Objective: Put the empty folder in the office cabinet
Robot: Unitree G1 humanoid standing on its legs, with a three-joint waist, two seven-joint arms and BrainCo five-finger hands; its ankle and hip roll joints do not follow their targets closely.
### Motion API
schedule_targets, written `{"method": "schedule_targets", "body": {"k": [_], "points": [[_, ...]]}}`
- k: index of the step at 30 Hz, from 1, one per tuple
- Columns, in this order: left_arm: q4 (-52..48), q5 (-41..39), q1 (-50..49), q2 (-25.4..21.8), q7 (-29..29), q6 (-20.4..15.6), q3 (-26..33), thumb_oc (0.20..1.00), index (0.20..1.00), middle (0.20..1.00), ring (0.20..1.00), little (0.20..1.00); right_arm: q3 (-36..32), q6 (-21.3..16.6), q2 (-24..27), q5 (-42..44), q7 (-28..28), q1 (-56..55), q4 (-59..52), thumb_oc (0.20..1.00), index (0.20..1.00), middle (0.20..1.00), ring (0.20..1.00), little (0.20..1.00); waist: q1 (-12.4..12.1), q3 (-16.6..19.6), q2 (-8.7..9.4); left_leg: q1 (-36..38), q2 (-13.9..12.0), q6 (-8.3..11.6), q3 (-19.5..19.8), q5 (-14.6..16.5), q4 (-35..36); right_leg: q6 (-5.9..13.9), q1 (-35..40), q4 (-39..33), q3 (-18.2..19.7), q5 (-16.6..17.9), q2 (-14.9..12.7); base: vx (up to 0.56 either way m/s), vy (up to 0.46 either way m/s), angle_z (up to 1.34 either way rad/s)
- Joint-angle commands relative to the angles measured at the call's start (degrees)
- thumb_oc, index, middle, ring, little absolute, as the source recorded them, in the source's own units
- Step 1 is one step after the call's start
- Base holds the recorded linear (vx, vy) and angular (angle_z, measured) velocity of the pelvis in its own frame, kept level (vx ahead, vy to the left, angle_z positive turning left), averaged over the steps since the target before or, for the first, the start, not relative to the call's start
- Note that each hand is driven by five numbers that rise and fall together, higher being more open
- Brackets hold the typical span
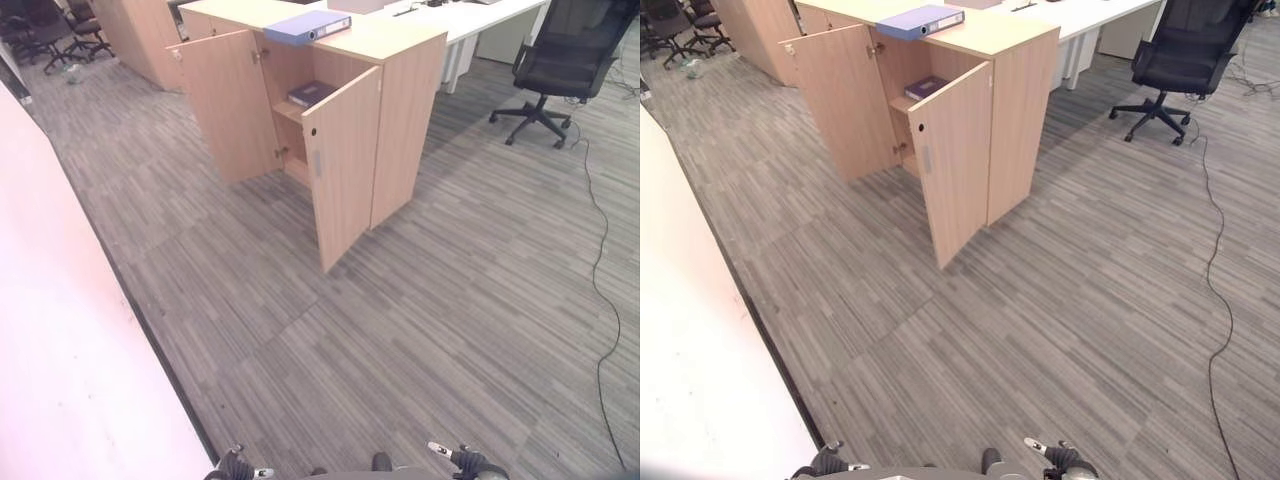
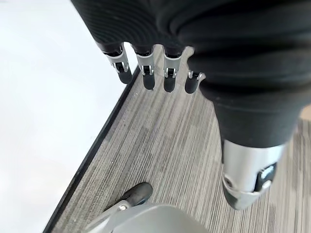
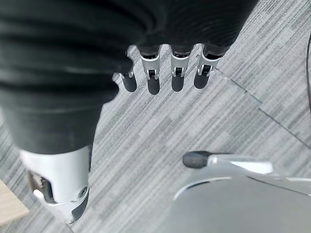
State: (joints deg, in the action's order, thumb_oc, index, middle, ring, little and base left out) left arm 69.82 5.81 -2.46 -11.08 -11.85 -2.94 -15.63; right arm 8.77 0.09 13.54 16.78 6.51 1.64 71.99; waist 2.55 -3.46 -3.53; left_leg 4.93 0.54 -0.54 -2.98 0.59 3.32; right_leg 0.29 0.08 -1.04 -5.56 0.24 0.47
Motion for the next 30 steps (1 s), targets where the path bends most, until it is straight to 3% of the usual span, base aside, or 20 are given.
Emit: {"method": "schedule_targets", "body": {"k": [1, 16, 22, 30], "points": [[4.39, -2.03, 1.70, 0.49, -0.10, -0.73, 1.60, 1.000, 1.000, 1.000, 1.000, 1.000, 1.33, -1.24, -0.33, -0.44, 0.47, 2.59, 2.82, 1.000, 1.000, 1.000, 1.000, 1.000, -0.07, 0.89, 2.41, -1.80, 2.00, 2.23, -2.77, 0.33, 1.68, 6.76, 1.79, -3.96, -1.74, 4.46, -3.84, 0.00, 0.000, 0.00], [1.32, 0.99, 1.58, 0.10, -4.49, -1.99, -0.45, 1.000, 1.000, 1.000, 1.000, 1.000, 0.83, -2.52, -1.33, 2.56, 1.25, 2.19, 2.95, 1.000, 1.000, 1.000, 1.000, 1.000, -0.35, 0.82, 2.86, -1.45, 1.90, 2.32, -2.40, 0.71, 1.68, 6.90, 2.29, -3.96, -2.07, 3.91, -3.88, 0.00, 0.000, 0.00], [0.41, -0.13, 0.22, 0.49, -7.54, -1.92, 0.76, 1.000, 1.000, 1.000, 1.000, 1.000, -0.65, -3.99, -1.74, 2.39, 5.61, 1.01, 1.53, 1.000, 1.000, 1.000, 1.000, 1.000, -0.29, 0.78, 3.07, -1.48, 1.90, 2.27, -2.00, 0.85, 1.68, 6.90, 2.30, -3.96, -1.94, 3.69, -3.72, 0.00, 0.000, 0.00], [1.39, -1.30, -0.03, 0.78, -7.76, -2.10, 1.10, 1.000, 1.000, 1.000, 1.000, 1.000, -1.32, -4.80, -1.45, 3.27, 6.31, 0.49, 0.92, 1.000, 1.000, 1.000, 1.000, 1.000, -0.08, 0.81, 3.09, -1.28, 1.84, 2.31, -1.92, 1.02, 1.68, 6.84, 2.51, -3.96, -1.74, 3.56, -3.64, 0.00, 0.000, 0.00]]}}
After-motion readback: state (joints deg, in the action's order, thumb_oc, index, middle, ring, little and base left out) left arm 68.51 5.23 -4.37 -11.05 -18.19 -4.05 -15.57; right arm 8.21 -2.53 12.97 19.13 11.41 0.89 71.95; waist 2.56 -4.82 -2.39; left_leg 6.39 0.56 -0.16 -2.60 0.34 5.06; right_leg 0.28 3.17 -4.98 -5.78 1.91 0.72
